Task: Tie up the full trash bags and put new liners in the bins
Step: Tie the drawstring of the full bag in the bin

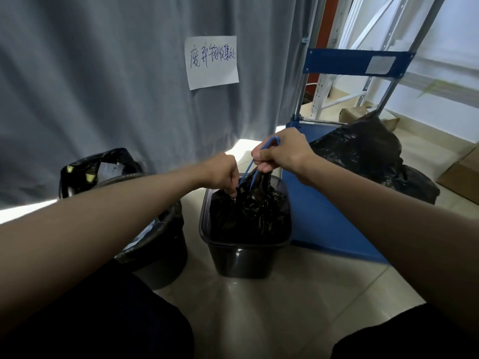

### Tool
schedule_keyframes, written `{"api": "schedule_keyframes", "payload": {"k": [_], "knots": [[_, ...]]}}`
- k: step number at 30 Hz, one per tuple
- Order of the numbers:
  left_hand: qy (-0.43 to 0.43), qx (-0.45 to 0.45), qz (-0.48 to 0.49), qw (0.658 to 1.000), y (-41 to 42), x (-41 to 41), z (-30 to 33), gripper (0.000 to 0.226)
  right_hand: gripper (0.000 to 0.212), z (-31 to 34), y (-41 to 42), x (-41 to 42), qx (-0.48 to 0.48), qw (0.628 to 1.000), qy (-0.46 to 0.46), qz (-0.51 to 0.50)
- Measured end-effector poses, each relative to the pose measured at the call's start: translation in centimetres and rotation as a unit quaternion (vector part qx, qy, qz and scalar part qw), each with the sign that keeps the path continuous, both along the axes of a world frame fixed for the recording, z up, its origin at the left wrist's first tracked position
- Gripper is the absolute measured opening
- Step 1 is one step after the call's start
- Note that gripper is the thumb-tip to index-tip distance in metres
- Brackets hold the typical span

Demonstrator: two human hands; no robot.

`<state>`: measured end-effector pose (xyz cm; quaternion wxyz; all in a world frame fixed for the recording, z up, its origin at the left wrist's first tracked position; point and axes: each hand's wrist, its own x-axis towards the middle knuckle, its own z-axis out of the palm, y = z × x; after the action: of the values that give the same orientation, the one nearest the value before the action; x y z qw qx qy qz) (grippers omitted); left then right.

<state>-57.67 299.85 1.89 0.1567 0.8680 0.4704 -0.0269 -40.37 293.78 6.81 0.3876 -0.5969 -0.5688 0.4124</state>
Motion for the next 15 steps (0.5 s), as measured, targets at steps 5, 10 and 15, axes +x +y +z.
{"api": "schedule_keyframes", "payload": {"k": [5,10,15], "knots": [[0.02,-0.03,0.002,0.999,-0.1,1.2,-0.5,0.014,0.008,0.8,0.0,0.5,0.055,0.998,0.027,-0.013],[0.032,-0.078,0.008,0.996,-0.2,1.9,0.7,0.015,0.006,0.5,0.4,0.9,0.081,0.996,0.038,-0.018],[-0.162,-0.106,-0.012,0.981,0.0,1.3,4.1,0.019,0.012,0.3,0.7,0.5,0.071,0.993,0.091,-0.025]]}}
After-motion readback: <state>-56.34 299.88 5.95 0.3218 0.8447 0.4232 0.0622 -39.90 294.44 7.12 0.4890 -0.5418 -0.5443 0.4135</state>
